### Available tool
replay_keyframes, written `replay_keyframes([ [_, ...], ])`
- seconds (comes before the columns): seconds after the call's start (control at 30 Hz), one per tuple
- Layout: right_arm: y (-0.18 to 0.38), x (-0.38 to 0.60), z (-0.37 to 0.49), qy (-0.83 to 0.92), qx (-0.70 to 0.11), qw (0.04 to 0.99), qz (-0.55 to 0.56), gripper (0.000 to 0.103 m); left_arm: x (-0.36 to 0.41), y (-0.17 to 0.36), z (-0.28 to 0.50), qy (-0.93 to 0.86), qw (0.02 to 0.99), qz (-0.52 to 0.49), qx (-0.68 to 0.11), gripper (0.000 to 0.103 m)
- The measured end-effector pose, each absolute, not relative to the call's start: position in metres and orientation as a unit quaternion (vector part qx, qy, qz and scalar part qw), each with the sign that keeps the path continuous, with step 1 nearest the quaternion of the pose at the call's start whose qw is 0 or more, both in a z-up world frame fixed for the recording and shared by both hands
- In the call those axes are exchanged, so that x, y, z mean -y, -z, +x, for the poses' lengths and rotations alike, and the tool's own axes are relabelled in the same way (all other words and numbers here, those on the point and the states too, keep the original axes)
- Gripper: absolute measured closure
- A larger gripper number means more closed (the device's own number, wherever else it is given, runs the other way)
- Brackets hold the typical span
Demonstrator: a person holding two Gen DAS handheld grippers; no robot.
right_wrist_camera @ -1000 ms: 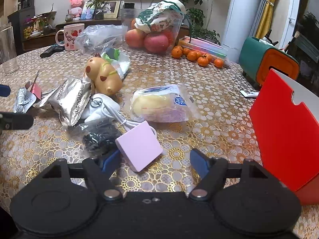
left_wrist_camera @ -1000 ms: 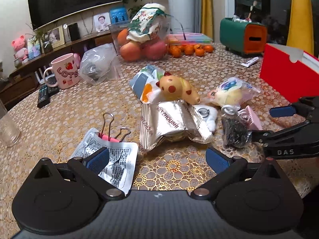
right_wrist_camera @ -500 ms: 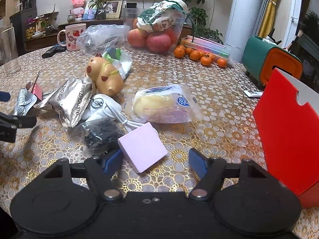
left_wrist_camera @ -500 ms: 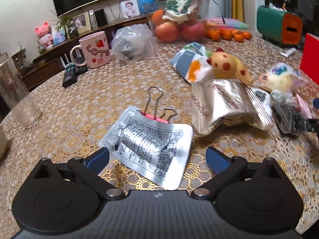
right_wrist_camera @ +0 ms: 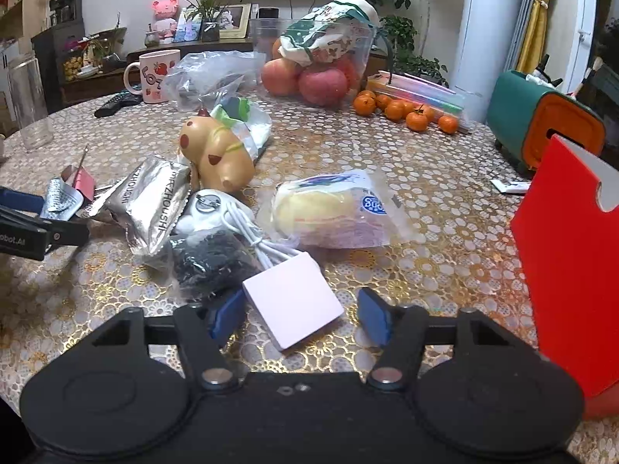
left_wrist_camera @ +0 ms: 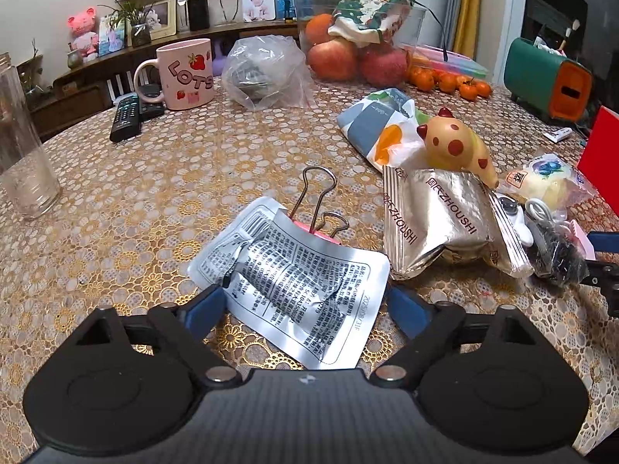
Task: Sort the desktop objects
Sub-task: 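Close the left gripper on the silver blister pack while the right gripper grasps the pink sticky note, then lift the blister pack with the left gripper, leaving the binder clip behind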
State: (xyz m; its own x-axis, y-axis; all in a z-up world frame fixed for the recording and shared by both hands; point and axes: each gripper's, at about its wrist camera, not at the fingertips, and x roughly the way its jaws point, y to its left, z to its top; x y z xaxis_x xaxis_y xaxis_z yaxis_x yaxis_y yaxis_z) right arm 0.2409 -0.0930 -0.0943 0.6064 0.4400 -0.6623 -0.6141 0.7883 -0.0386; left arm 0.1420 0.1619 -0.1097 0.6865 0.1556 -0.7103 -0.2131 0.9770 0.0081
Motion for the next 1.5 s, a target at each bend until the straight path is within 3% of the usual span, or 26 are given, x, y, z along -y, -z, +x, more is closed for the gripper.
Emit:
replay_keyframes([
  [0.1,0.094,0.093,0.241,-0.303,-0.332,0.884,-0.128,0.05,-0.164,0.107,0.142,-0.103,0.916,-0.039,-0.386,0.02],
  [0.23,0.093,0.091,0.239,-0.303,-0.332,0.884,-0.13,0.05,-0.16,0.105,0.141,-0.102,0.917,-0.021,-0.386,0.028],
  [0.4,0.09,0.094,0.237,-0.301,-0.329,0.886,-0.126,0.05,-0.155,0.1,0.136,-0.095,0.922,-0.008,-0.375,0.051],
  [0.53,0.087,0.1,0.235,-0.3,-0.329,0.887,-0.123,0.05,-0.152,0.1,0.133,-0.094,0.922,-0.006,-0.376,0.056],
  [0.8,0.082,0.112,0.227,-0.295,-0.333,0.888,-0.114,0.05,-0.152,0.094,0.124,-0.101,0.924,-0.006,-0.369,0.077],
  [1.0,0.08,0.121,0.22,-0.292,-0.342,0.887,-0.108,0.05,-0.154,0.095,0.111,-0.093,0.919,-0.024,-0.382,0.084],
  [1.23,0.082,0.128,0.218,-0.284,-0.353,0.885,-0.104,0.05,-0.157,0.091,0.1,-0.082,0.917,-0.039,-0.389,0.083],
  [1.33,0.082,0.129,0.218,-0.284,-0.355,0.885,-0.103,0.05,-0.162,0.082,0.106,-0.11,0.91,-0.066,-0.393,0.075],
  [1.37,0.082,0.129,0.218,-0.285,-0.354,0.885,-0.102,0.05,-0.165,0.079,0.108,-0.11,0.909,-0.075,-0.395,0.071],
  [1.47,0.081,0.128,0.219,-0.286,-0.353,0.885,-0.099,0.05,-0.173,0.068,0.116,-0.123,0.907,-0.091,-0.393,0.04],
  [1.5,0.081,0.128,0.219,-0.286,-0.353,0.886,-0.098,0.05,-0.175,0.064,0.119,-0.129,0.908,-0.091,-0.389,0.039],
])
